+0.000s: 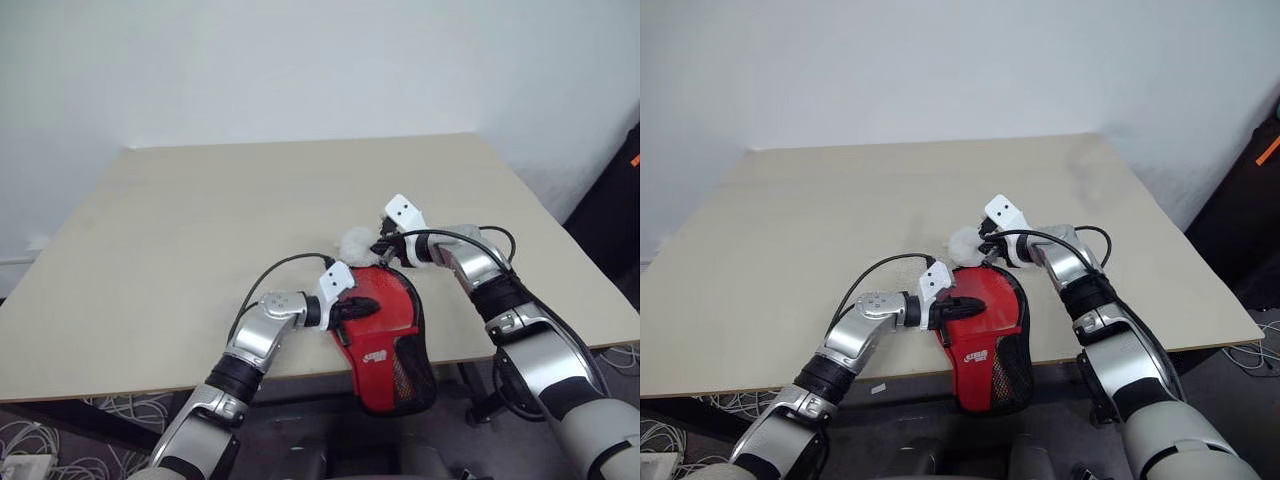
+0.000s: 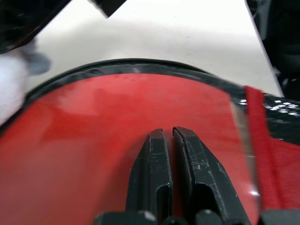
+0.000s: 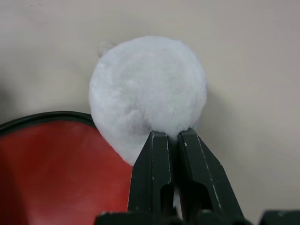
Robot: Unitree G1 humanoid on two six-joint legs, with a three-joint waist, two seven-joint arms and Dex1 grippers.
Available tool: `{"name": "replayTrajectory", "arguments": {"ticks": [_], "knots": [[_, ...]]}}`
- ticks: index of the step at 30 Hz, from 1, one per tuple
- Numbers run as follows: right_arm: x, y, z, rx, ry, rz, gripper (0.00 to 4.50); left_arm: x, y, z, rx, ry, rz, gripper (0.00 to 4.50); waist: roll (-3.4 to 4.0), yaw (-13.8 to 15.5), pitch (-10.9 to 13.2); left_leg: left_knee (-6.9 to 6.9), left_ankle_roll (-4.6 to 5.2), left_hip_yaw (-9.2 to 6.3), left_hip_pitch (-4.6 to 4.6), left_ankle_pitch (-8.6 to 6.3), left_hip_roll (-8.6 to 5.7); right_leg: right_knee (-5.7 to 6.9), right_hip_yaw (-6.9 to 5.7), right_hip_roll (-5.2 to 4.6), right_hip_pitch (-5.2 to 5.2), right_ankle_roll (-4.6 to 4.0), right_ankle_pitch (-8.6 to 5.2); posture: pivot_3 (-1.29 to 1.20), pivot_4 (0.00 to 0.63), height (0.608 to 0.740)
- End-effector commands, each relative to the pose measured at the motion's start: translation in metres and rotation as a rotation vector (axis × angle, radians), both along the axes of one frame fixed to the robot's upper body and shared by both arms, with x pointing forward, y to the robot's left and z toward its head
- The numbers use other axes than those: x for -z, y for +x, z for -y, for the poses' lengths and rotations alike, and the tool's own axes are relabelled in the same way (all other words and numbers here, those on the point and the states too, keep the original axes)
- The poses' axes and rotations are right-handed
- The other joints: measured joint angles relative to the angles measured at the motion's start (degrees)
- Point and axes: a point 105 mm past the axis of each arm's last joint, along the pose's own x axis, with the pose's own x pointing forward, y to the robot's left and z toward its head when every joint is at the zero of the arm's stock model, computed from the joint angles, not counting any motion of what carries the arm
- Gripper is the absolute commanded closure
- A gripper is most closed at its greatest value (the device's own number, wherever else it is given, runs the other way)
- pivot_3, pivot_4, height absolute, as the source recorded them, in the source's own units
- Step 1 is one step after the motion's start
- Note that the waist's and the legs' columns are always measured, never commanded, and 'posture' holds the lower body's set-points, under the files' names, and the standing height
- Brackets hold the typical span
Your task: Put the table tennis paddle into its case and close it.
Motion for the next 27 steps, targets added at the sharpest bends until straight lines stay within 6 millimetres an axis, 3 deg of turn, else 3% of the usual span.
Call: {"name": "replayTrajectory", "arguments": {"ticks": [1, 7, 13, 27], "knots": [[-0.019, 0.011, 0.011, 0.042, 0.004, 0.066, 4.48, 0.009, 0.002, -0.007, -0.025, 0.038, -0.014, 4.27, 0.03, 0.0, 0.0, 0.00, 0.00, 0.00, 0.00, 0.00, 0.00, 0.00, 0.00, 0.00, 0.00, 0.00, 0.00, 0.00, 0.000, 0.698], [-0.009, 0.012, 0.049, 0.124, -0.033, 0.046, 4.48, 0.013, -0.003, -0.008, -0.002, 0.057, -0.035, 4.27, 0.05, 0.0, 0.0, 0.01, 0.00, -0.01, 0.00, 0.00, -0.02, 0.00, 0.00, -0.01, 0.02, 0.00, 0.00, 0.00, 0.000, 0.698], [0.002, -0.002, 0.089, 0.165, -0.089, 0.017, 4.48, 0.015, -0.004, -0.008, 0.017, 0.067, -0.049, 4.27, 0.24, 0.0, -0.1, 0.06, 0.01, -0.01, -0.01, -0.01, -0.06, 0.00, 0.00, -0.03, 0.08, 0.19, -0.11, 0.00, 0.000, 0.698], [-0.007, -0.058, 0.150, 0.154, -0.166, -0.023, 4.48, 0.019, -0.003, -0.007, 0.047, 0.079, -0.068, 4.27, 0.47, 0.5, -0.3, 0.29, 0.10, 0.01, -0.07, -0.06, -0.05, -0.02, -0.03, -0.09, 0.22, 0.39, -0.23, 0.00, 0.000, 0.698]]}}
